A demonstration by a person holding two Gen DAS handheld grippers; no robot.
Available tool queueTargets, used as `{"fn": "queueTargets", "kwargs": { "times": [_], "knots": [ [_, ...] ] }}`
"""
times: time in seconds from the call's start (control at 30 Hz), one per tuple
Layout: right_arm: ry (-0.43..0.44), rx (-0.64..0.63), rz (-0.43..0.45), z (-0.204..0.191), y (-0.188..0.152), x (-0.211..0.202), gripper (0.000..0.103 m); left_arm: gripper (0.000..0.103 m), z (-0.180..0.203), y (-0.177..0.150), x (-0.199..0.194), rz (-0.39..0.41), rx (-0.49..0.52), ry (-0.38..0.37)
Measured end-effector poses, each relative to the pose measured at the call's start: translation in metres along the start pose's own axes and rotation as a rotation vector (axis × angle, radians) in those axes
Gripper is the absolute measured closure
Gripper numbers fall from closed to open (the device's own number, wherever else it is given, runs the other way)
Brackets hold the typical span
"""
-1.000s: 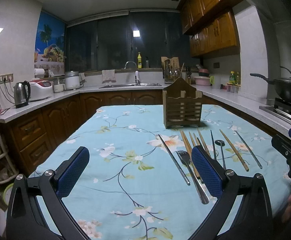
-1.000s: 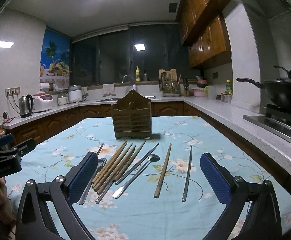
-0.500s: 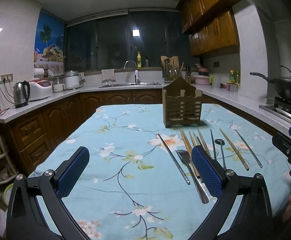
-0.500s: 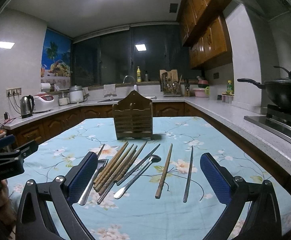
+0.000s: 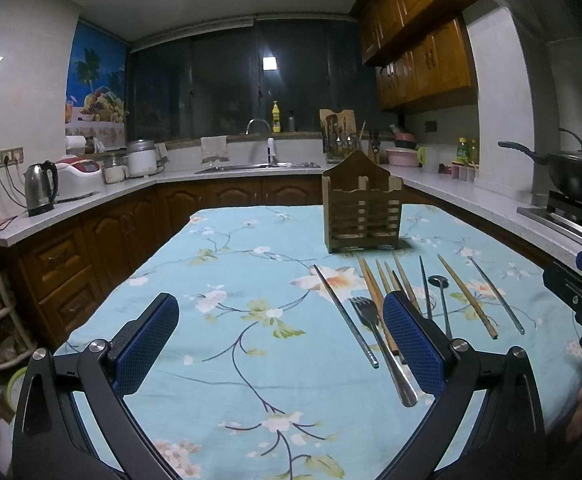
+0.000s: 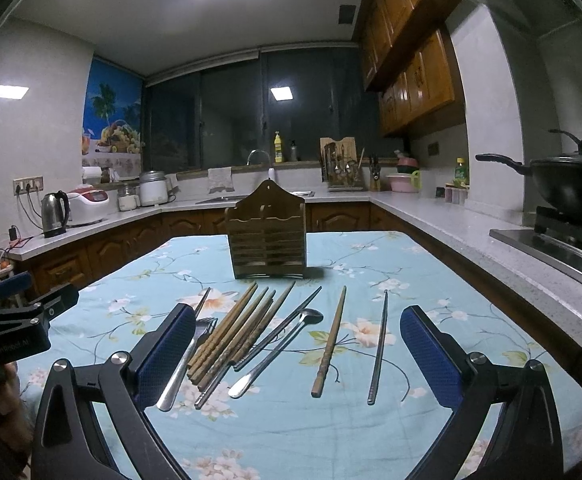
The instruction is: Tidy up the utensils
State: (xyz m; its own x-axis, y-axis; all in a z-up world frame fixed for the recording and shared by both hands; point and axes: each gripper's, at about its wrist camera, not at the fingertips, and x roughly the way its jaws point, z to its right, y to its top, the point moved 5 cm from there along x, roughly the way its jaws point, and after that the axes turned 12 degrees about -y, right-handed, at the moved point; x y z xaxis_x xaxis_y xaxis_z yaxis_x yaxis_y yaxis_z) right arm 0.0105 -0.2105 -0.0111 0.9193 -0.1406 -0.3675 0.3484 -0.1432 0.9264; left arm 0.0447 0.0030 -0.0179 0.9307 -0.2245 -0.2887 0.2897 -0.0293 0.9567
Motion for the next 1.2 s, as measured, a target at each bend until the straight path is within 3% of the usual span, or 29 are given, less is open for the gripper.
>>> {"fn": "queueTargets", "kwargs": {
  "times": [0.2, 0.37, 0.5, 0.57, 0.67, 0.73, 0.83, 1.07, 1.2],
  "knots": [
    [0.017, 0.017, -0.043, 0.003, 0.004, 0.011, 0.000, 0.000, 0.000, 0.004, 0.015, -0.068, -0.034, -0.039],
    [0.037, 0.039, -0.147, 0.005, 0.010, 0.033, 0.000, 0.000, 0.001, 0.008, 0.039, -0.168, -0.077, -0.105],
    [0.068, 0.065, -0.236, 0.008, 0.015, 0.055, 0.001, 0.000, 0.008, 0.013, 0.062, -0.252, -0.096, -0.192],
    [0.087, 0.073, -0.283, 0.008, 0.017, 0.066, 0.005, 0.007, 0.012, 0.016, 0.078, -0.292, -0.121, -0.248],
    [0.112, 0.092, -0.350, 0.005, 0.018, 0.085, 0.020, 0.019, 0.018, 0.016, 0.101, -0.369, -0.165, -0.326],
    [0.118, 0.106, -0.407, 0.005, 0.015, 0.100, 0.037, 0.023, 0.022, 0.015, 0.113, -0.414, -0.189, -0.372],
    [0.149, 0.146, -0.527, 0.004, 0.005, 0.130, 0.052, 0.030, 0.029, 0.014, 0.129, -0.471, -0.204, -0.454],
    [0.193, 0.196, -0.681, -0.002, -0.011, 0.182, 0.066, 0.058, 0.034, -0.003, 0.170, -0.647, -0.230, -0.521],
    [0.187, 0.208, -0.749, -0.001, -0.022, 0.202, 0.070, 0.059, 0.034, -0.011, 0.181, -0.697, -0.237, -0.521]
  ]
}}
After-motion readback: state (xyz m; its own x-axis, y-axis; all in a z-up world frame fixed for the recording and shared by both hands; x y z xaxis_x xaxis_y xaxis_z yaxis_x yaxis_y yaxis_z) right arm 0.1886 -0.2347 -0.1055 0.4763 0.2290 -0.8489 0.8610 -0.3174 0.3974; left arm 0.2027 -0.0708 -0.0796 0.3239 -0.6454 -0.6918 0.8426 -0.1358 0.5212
